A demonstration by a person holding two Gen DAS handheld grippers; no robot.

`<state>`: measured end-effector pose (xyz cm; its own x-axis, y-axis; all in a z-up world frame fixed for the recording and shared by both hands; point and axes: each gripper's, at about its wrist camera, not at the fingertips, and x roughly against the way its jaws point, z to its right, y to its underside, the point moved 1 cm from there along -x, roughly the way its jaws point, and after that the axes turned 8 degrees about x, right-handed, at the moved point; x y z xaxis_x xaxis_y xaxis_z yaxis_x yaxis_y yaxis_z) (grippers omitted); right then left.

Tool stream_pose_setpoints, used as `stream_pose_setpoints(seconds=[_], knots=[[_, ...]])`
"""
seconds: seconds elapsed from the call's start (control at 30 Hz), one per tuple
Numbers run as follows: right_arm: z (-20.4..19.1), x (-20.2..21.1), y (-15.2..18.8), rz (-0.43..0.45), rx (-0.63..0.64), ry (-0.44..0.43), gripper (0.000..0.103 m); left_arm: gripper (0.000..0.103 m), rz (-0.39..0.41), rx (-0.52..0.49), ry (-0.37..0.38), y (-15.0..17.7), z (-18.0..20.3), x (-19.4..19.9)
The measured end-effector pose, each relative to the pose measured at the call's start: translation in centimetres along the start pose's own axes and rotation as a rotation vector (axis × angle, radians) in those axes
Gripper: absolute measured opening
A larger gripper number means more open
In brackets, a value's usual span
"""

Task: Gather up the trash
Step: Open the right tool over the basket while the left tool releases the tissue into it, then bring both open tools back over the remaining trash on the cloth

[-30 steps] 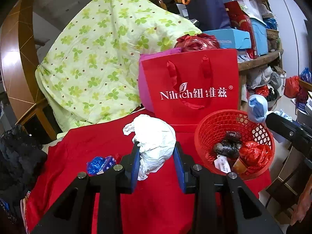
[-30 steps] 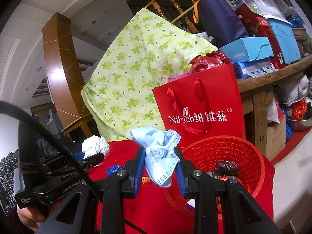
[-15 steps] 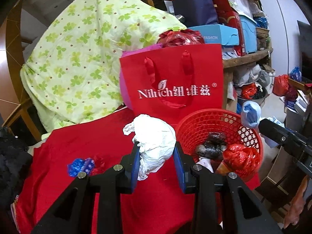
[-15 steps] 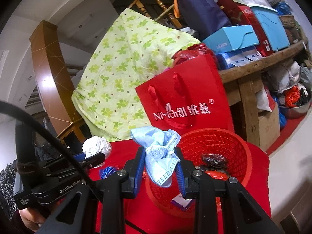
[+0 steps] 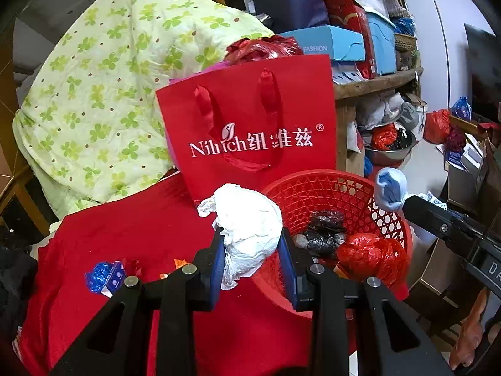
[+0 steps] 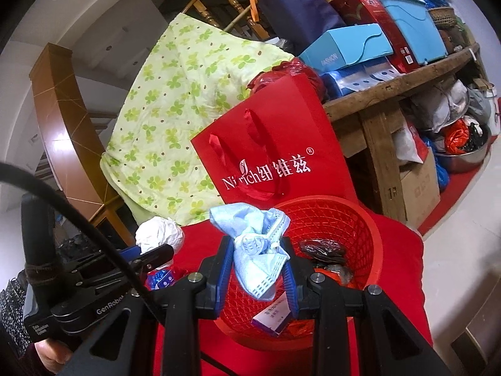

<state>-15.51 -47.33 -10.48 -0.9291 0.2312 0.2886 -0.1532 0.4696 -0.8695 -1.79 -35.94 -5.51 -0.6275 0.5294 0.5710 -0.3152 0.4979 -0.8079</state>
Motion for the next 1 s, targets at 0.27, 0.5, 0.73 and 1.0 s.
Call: stream_pose_setpoints(seconds=[0.27, 0.5, 0.73, 1.0], knots=[[1.3, -1.0, 0.3, -0.023, -0.037, 0.014, 0.032, 0.036, -0.024, -0.016, 0.032, -0.1, 0.9, -1.6], [2.7, -2.3, 0.5, -0.055, -0.103, 0.007, 0.033, 0.048, -0.042, -0.006, 0.136, -0.2, 1.7, -3.3], [3.9, -3.3, 1.2, -0.081, -0.182, -0.001, 0.067, 0.066, -0.076, 0.028, 0.16, 0.9, 0.3, -4.8], [1.9, -2.8, 0.4, -0.06, -0.128, -0.009, 0.067, 0.068, -0.129, 0.107, 0.051, 4.3, -6.2, -4.3]])
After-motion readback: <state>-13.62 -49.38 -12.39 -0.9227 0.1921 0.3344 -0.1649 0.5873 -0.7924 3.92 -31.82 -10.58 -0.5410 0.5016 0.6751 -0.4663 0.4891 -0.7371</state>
